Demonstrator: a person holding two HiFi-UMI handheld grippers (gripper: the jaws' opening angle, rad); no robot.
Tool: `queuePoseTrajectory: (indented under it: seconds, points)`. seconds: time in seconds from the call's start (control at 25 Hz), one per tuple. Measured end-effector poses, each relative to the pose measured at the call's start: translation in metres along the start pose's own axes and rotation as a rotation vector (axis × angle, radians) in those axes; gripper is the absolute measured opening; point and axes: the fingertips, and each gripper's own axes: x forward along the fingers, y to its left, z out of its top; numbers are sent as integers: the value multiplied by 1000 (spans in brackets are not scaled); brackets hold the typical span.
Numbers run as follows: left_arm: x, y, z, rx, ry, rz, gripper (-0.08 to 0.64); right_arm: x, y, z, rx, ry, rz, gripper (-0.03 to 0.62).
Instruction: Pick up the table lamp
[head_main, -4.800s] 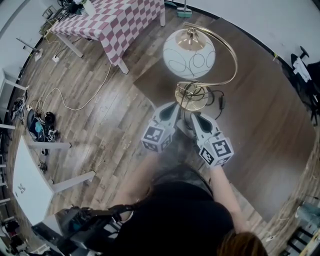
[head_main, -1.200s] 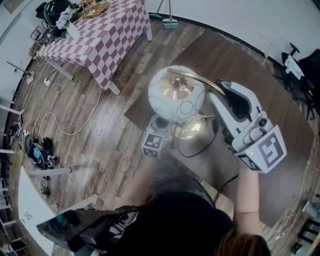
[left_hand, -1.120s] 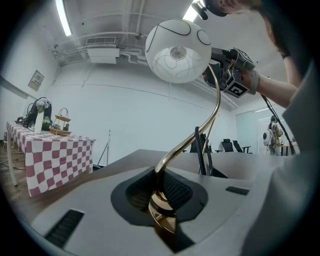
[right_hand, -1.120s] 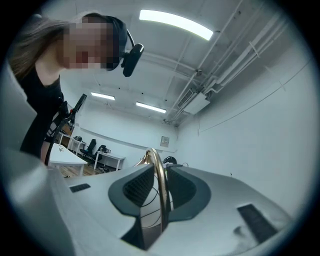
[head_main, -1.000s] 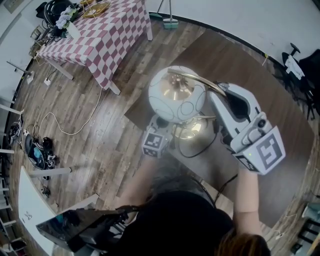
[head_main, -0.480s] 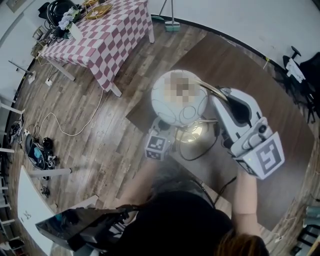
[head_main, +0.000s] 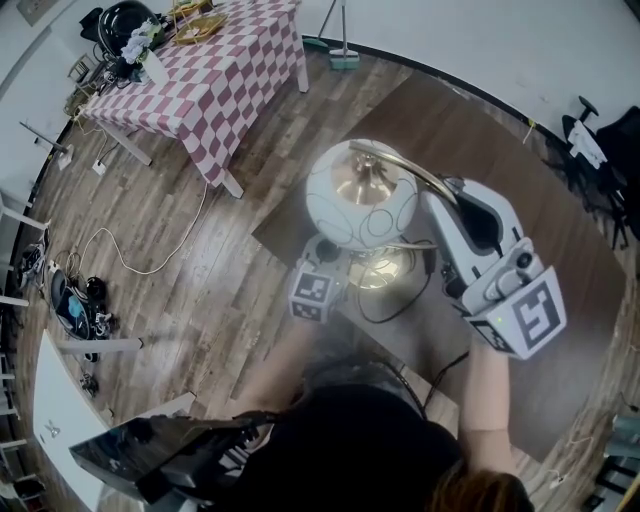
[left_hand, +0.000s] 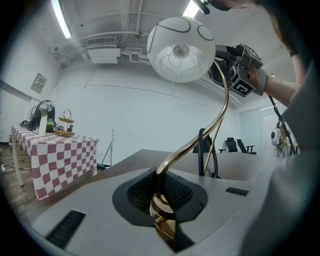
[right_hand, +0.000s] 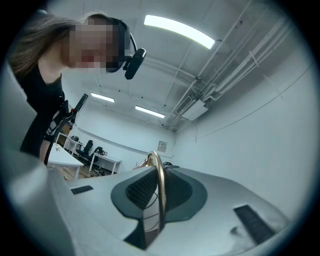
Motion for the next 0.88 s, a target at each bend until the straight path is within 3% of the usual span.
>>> queuePoseTrajectory:
  seconds: [0.88]
  points:
    - [-53,-33,38,4,-10,47,26,-33,36,62,19,-48,36,40]
